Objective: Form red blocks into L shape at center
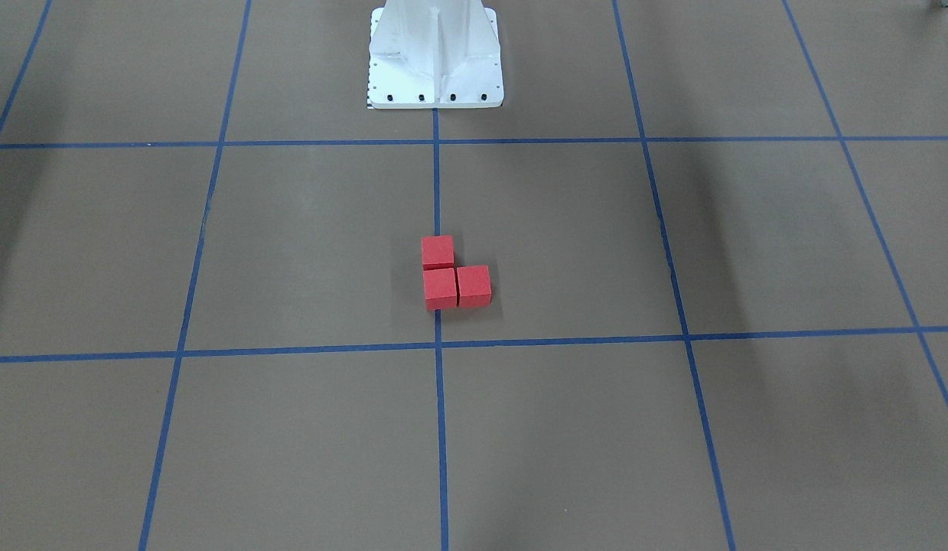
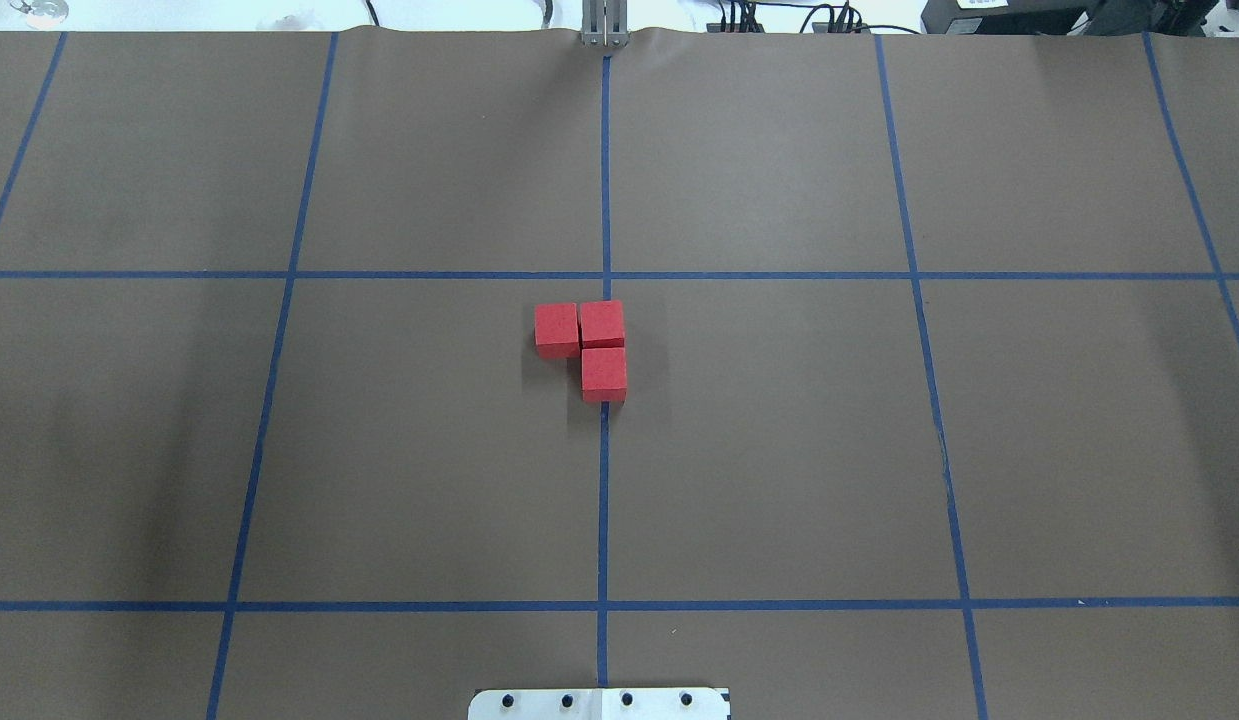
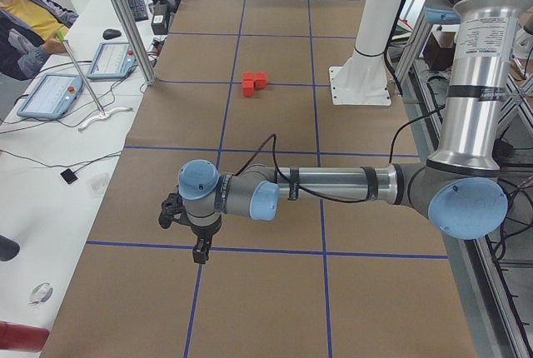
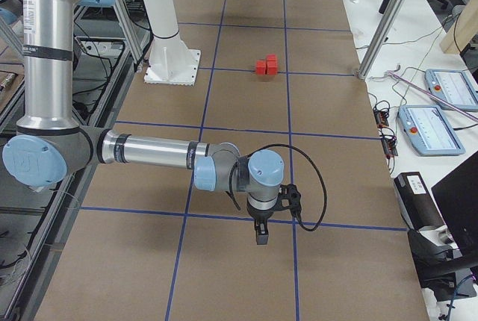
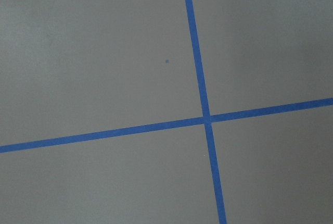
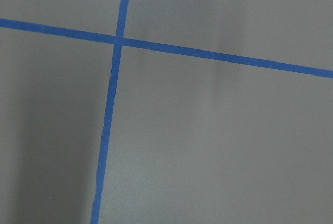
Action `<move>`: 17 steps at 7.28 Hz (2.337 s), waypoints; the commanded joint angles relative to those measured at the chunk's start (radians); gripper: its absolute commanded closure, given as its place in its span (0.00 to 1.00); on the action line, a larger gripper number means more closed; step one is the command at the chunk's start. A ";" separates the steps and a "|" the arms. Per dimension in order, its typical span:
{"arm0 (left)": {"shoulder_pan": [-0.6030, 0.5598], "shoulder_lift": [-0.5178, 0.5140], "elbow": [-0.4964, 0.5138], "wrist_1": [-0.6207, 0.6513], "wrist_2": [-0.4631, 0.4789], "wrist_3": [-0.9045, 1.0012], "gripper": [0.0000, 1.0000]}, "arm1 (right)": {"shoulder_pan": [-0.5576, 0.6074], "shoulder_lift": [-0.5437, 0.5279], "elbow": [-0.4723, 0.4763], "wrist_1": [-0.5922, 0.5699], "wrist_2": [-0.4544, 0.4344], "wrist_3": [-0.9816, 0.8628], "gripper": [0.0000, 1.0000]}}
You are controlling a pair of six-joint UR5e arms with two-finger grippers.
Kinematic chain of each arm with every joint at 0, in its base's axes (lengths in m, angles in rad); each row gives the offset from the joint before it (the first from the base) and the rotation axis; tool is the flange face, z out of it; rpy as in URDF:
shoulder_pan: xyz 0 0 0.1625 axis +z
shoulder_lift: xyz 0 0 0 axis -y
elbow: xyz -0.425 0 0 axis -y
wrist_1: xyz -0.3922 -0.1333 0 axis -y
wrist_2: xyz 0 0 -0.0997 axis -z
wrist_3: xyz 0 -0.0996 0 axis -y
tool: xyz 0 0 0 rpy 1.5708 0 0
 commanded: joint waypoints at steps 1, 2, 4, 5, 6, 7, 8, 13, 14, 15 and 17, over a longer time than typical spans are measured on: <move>0.001 0.002 -0.041 0.079 0.000 0.036 0.00 | 0.000 0.002 0.004 0.000 0.000 0.002 0.00; 0.001 0.006 -0.067 0.147 -0.001 0.142 0.00 | 0.000 0.002 0.004 -0.001 0.000 0.002 0.00; 0.001 0.005 -0.067 0.147 0.005 0.157 0.00 | 0.000 0.002 0.005 0.000 0.000 0.002 0.00; 0.003 0.005 -0.067 0.144 0.005 0.157 0.00 | 0.000 0.002 0.005 0.000 0.000 0.002 0.00; 0.003 0.005 -0.067 0.144 0.005 0.157 0.00 | 0.000 0.002 0.007 0.000 0.000 0.001 0.00; 0.003 0.006 -0.067 0.144 0.005 0.159 0.00 | 0.000 0.002 0.005 0.000 -0.001 0.001 0.00; 0.003 0.006 -0.067 0.144 0.005 0.160 0.00 | 0.000 0.002 0.007 0.000 0.000 0.001 0.00; 0.003 0.029 -0.069 0.143 0.006 0.165 0.00 | 0.000 0.002 -0.019 0.048 -0.001 0.004 0.00; 0.003 0.029 -0.067 0.143 0.006 0.165 0.00 | 0.000 0.002 -0.015 0.049 0.000 0.004 0.00; 0.003 0.043 -0.069 0.143 0.006 0.165 0.00 | 0.000 0.001 -0.018 0.049 0.000 0.004 0.00; 0.003 0.051 -0.078 0.143 0.005 0.167 0.00 | 0.000 0.001 -0.019 0.049 0.000 0.004 0.00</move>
